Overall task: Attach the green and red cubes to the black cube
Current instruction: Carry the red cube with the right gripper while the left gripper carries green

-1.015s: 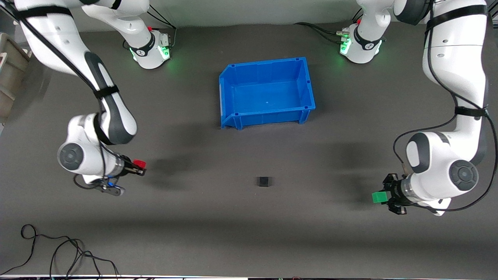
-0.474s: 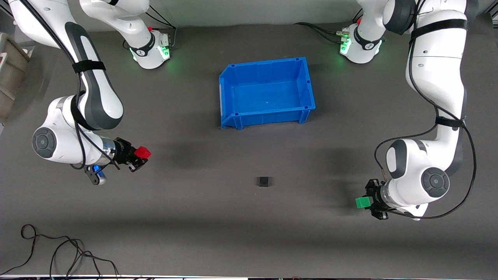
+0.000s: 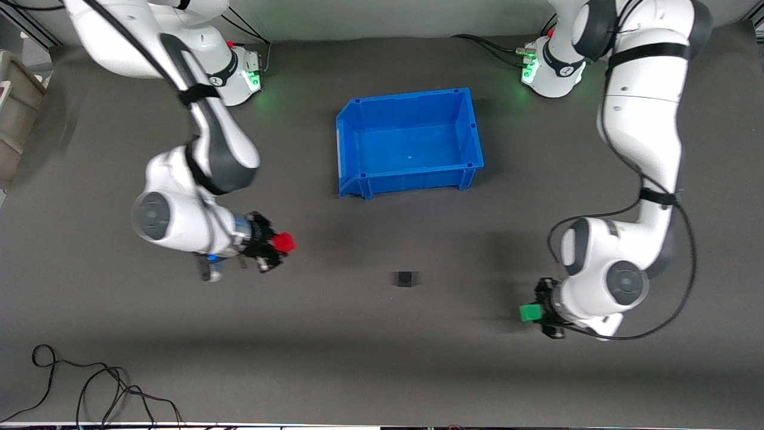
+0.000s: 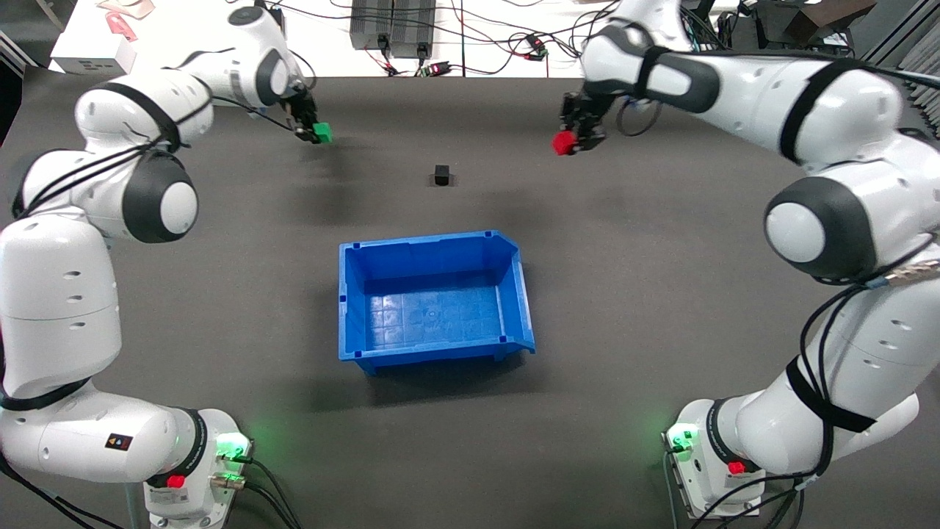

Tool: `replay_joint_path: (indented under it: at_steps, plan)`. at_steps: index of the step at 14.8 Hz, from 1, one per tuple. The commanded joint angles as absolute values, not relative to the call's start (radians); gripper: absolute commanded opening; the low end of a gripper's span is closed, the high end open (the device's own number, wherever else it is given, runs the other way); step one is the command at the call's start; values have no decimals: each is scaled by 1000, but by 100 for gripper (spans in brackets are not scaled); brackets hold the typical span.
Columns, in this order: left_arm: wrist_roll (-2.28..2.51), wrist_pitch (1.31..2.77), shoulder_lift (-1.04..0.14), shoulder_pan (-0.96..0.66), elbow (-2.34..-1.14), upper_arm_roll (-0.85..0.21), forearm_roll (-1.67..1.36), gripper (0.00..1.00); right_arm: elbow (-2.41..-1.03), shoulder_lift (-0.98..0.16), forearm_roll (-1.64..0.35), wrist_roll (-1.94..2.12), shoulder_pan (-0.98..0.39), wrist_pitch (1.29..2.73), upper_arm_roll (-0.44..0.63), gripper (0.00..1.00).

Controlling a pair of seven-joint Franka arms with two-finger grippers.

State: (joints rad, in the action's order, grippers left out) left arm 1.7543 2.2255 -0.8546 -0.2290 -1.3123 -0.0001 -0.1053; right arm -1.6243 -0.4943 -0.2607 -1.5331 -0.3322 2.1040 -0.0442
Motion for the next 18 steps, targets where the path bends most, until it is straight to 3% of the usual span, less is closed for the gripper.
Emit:
replay_joint_path:
  at_steps: [1, 7, 11, 13, 18]
  plan:
    - [1793, 2221, -876, -296, -1282, 18, -126, 0, -1519, -615, -272, -1711, -420, 2180, -31, 0]
    - [1921, 2232, -888, -408, -1296, 17, -153, 0, -1410, -735, -271, -1975, -511, 2240, -31, 0]
    - [2009, 2403, -891, -475, -1339, 18, -210, 0, -1408, -729, -270, -2129, -519, 2174, -26, 0]
    - [2036, 2408, -897, -509, -1338, 18, -207, 0, -1393, -735, -272, -2131, -505, 2168, -26, 0]
    - [2048, 2401, -913, -537, -1339, 21, -203, 0, -1229, -857, -210, -2131, -485, 2167, -18, 0]
